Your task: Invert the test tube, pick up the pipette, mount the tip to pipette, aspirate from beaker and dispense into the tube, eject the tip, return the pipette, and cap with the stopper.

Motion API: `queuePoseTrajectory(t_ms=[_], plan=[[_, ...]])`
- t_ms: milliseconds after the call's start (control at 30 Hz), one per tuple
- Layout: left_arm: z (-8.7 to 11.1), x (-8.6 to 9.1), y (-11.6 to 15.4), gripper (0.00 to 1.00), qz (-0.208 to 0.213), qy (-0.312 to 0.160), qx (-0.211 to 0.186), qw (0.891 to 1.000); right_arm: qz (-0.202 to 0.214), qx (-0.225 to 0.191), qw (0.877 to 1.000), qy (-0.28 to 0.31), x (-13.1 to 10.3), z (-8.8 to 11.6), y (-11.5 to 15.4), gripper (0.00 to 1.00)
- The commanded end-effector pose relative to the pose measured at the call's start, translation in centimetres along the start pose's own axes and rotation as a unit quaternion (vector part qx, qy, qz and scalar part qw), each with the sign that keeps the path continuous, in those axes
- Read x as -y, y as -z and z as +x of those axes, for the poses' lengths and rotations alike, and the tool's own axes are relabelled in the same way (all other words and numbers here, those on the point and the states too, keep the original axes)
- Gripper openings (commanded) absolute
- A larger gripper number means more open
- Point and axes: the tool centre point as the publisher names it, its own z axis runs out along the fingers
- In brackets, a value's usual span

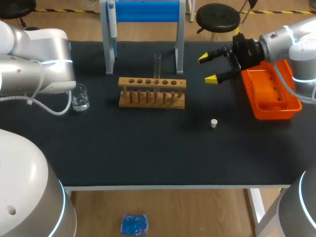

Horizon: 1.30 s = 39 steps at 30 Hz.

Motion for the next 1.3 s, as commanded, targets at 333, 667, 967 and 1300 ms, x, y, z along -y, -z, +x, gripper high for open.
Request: queuePoseTrajectory(t_ms=[333, 667, 967, 1300], plan=[[0.0, -0.1, -0.2, 0.0, -0.009, -0.001, 0.003, 1.0, 0.0, -0.001, 1.0, 0.0, 0.1, -0.1, 0.0, 1.0], [0.0, 0.2, 0.3, 0.0, -0.005, -0.004, 0.003, 1.0, 0.0, -0.001, 1.0, 0.0, 0.1, -0.1, 0.0, 1.0], [-0.1, 0.7, 1.0, 0.0, -0.002, -0.006, 0.008, 1.0, 0.0, -0.001, 1.0, 0.0, 0.1, -0.1, 0.0, 1.0], [-0.2, 1.8, 2.3, 0.0, 0.004, -0.01, 0.015, 1.0, 0.0, -0.001, 1.0, 0.0, 0.1, -0.1, 0.0, 1.0]])
